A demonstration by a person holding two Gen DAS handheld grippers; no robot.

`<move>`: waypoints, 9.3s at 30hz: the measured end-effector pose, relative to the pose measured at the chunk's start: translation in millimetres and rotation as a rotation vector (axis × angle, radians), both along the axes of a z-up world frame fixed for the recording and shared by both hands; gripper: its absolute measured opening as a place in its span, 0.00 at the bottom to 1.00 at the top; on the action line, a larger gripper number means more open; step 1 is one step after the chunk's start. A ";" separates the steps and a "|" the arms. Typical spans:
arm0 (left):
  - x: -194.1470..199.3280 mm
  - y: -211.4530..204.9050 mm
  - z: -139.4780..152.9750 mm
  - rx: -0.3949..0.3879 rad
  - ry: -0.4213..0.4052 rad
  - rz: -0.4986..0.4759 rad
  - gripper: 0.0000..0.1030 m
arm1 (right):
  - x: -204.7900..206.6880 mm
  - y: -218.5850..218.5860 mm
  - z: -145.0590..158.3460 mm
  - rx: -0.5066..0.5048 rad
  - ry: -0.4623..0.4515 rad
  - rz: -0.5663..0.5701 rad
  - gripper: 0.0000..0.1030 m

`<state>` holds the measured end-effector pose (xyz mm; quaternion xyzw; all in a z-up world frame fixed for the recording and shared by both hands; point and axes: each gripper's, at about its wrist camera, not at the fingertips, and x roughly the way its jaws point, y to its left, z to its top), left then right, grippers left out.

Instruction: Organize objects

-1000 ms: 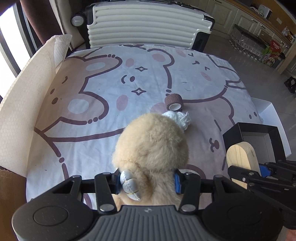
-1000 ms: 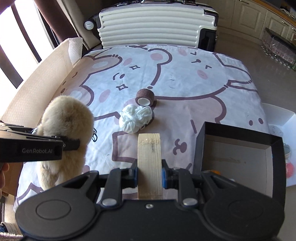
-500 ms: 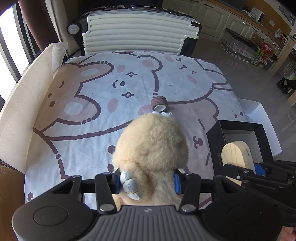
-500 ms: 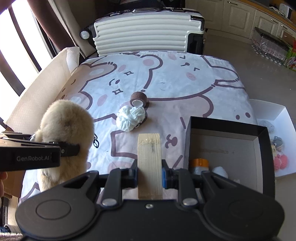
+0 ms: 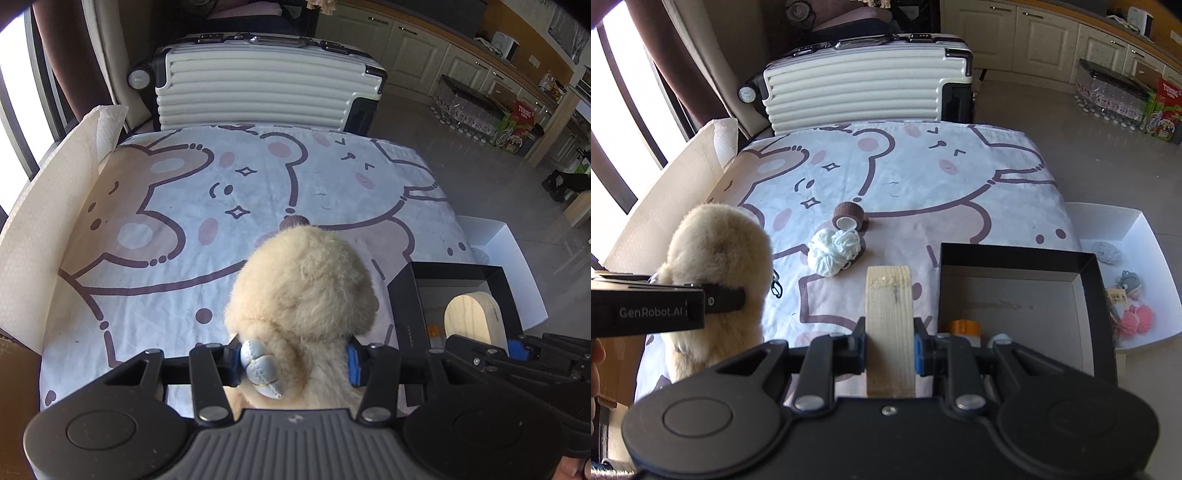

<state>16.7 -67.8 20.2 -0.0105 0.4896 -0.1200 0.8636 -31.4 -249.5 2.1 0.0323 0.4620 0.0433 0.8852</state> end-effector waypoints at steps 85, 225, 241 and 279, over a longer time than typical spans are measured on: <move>47.6 -207.0 -91.1 -0.398 0.172 -0.082 0.72 | -30.9 -202.6 -23.4 0.020 -0.101 -0.360 0.23; 53.2 -111.4 -45.5 0.039 0.011 -0.172 0.93 | 24.6 -136.5 -26.2 -0.024 0.036 -0.431 0.87; 39.5 -113.4 -47.0 0.091 -0.006 -0.172 1.00 | -0.7 -142.3 -27.8 -0.136 0.034 -0.418 1.00; 40.8 -110.9 -63.1 0.066 -0.001 -0.209 1.00 | -9.3 -148.9 -41.3 -0.130 0.021 -0.440 1.00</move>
